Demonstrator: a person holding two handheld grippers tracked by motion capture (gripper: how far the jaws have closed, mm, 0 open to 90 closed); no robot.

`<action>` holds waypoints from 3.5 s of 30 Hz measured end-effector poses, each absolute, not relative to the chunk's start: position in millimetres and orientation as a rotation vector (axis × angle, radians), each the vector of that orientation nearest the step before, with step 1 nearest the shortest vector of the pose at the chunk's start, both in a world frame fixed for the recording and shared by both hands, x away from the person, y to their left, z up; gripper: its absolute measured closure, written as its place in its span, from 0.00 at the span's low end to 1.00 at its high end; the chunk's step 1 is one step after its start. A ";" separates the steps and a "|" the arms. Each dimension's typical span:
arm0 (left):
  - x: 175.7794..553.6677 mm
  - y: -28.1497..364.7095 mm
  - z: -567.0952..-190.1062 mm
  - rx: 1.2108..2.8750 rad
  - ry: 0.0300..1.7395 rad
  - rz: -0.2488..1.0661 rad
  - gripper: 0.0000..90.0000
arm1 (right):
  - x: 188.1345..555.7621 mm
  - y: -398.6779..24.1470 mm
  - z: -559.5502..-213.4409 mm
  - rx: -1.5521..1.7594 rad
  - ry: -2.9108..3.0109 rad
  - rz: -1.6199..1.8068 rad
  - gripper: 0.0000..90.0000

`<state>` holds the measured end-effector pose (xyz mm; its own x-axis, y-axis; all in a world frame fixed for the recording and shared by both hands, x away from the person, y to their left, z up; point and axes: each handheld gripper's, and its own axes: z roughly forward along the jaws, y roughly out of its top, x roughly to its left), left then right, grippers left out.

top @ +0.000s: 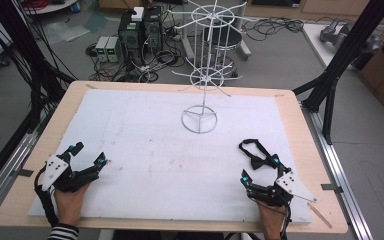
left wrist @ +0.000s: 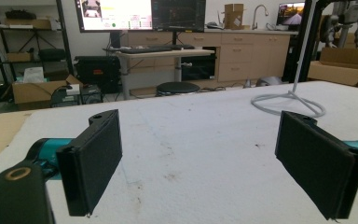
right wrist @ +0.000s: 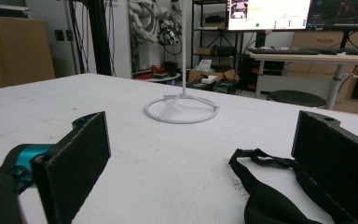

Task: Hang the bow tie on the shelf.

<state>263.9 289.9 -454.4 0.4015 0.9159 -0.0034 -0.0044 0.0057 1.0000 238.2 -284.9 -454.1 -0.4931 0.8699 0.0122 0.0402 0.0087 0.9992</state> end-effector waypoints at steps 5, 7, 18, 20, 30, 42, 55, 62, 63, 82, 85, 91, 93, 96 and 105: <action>263.8 290.0 -454.3 1.371 0.897 0.901 0.17 | 238.4 -285.2 -454.0 0.954 1.613 1.565 0.04; 263.8 290.0 -454.3 1.370 0.897 0.901 0.17 | 238.8 -285.0 -453.7 0.954 1.622 1.560 0.04; 263.8 289.8 -454.3 1.366 0.904 0.905 0.17 | 244.9 -284.5 -449.1 0.982 1.721 1.551 0.04; 263.6 289.6 -454.3 1.368 0.902 0.906 0.17 | 245.7 -284.8 -447.3 0.972 1.730 1.544 0.04; 263.6 289.7 -454.5 1.361 0.902 0.905 0.17 | 251.8 -297.8 -417.8 0.955 1.825 1.497 0.04; 263.7 290.0 -454.5 1.359 0.904 0.902 0.17 | 279.3 -301.1 -393.4 0.985 1.927 1.383 0.06; 263.5 289.9 -454.4 1.359 0.905 0.901 0.17 | 304.6 -323.5 -385.6 1.136 2.006 1.241 0.18; 263.6 290.0 -454.5 1.360 0.903 0.903 0.17 | 319.7 -330.5 -383.7 1.162 2.086 1.072 0.24; 263.5 289.9 -454.4 1.360 0.903 0.904 0.17 | 321.2 -331.1 -383.4 1.159 2.094 1.067 0.26; 263.5 289.9 -454.5 1.359 0.902 0.905 0.17 | 342.3 -337.3 -393.1 1.318 2.197 0.984 0.40; 263.6 290.0 -454.5 1.359 0.903 0.904 0.17 | 344.8 -337.2 -394.0 1.318 2.221 0.962 0.42; 263.5 290.0 -454.5 1.359 0.902 0.904 0.17 | 351.9 -334.1 -393.8 1.311 2.292 0.884 0.51; 263.5 290.0 -454.5 1.359 0.902 0.904 0.17 | 352.9 -333.6 -394.6 1.311 2.301 0.880 0.52; 263.5 290.0 -454.4 1.359 0.902 0.904 0.17 | 354.8 -333.5 -397.3 1.320 2.321 0.843 0.55; 263.5 290.1 -454.4 1.360 0.902 0.903 0.17 | 360.4 -332.9 -403.4 1.325 2.364 0.764 0.63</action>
